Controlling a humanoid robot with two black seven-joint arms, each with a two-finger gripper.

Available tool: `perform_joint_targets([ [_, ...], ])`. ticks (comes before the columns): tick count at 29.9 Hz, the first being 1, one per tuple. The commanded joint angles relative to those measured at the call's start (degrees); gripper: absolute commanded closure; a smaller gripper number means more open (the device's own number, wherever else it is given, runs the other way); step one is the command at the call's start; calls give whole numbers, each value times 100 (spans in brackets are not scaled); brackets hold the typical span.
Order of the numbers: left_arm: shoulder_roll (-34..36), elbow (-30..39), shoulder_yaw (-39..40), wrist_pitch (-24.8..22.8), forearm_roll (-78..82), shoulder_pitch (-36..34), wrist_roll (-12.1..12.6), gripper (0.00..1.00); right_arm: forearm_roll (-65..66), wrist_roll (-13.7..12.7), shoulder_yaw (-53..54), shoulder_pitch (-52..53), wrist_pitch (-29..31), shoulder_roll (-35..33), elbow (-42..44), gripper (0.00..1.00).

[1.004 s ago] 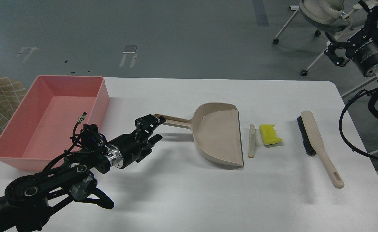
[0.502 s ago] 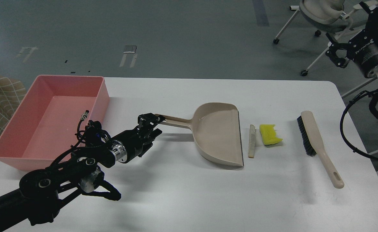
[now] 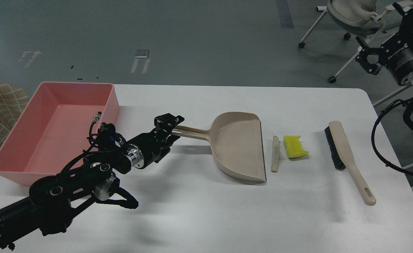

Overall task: Sweep and dump garbage into bin
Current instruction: 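Grasp the beige dustpan handle with the left gripper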

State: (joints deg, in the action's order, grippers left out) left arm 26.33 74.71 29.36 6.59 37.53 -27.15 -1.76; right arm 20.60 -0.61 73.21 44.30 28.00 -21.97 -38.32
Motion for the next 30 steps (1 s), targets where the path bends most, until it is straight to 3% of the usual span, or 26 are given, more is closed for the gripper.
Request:
perform_joint_targets([
  [1,-180,-70,0,-8,0,-27,1,35,-3,0,1,-17,0,0,0,0],
  [30,-541,-571,-9,-8,0,-124,-43,37,-3,0,1,-105,0,0,0,0],
])
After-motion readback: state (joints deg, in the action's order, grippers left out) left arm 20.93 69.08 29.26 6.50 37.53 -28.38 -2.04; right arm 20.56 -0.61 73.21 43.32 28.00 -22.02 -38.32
